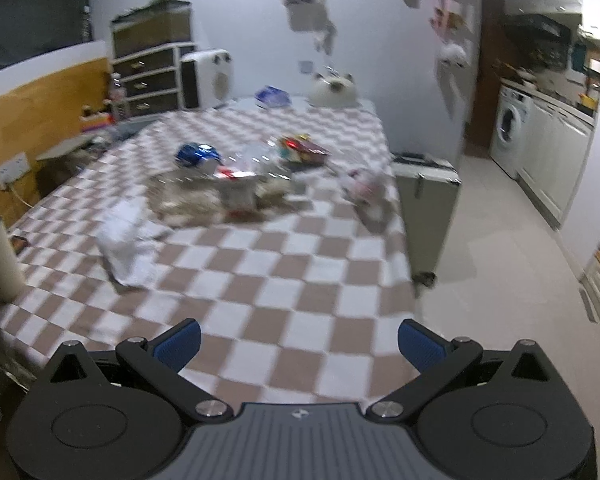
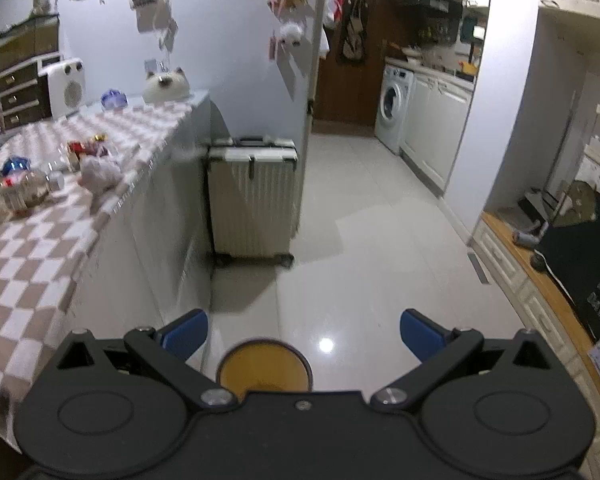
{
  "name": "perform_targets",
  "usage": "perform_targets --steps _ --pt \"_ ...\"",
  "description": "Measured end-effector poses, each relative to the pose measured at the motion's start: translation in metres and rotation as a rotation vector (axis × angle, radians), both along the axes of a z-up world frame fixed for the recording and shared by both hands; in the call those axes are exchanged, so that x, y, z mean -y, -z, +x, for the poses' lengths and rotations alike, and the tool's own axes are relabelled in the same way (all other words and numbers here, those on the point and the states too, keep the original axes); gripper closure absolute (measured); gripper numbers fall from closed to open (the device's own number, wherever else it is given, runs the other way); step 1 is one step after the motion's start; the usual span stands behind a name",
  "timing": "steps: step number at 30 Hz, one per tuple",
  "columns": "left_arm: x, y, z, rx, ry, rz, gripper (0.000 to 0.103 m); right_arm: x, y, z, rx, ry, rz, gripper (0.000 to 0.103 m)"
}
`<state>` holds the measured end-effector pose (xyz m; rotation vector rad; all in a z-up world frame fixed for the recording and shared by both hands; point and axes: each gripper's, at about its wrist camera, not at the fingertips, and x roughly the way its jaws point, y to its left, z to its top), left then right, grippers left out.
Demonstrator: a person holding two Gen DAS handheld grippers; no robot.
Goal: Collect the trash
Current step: 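Move both tools up toward the trash on the checkered table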
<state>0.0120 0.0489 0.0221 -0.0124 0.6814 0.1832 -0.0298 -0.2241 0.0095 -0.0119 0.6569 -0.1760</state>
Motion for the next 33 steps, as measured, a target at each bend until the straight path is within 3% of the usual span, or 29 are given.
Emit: perform_targets --steps 7,19,28,33 --pt "-0.05 -0.008 0.015 0.063 -0.136 0.016 0.0 -0.016 -0.008 0.024 0.058 -0.075 0.011 0.0" --pt "-0.141 -0.001 0.038 0.085 -0.357 0.03 0.0 -0.078 -0.04 0.079 0.19 -0.229 0.006 0.0" --pt "-0.187 0.018 0.089 0.091 -0.415 0.045 0.0 -0.132 -0.047 0.122 0.335 -0.377 -0.005 0.0" --pt "-0.209 0.028 0.125 0.079 -0.418 0.055 0.0 -0.149 -0.043 0.156 0.315 -0.453 0.067 0.0"
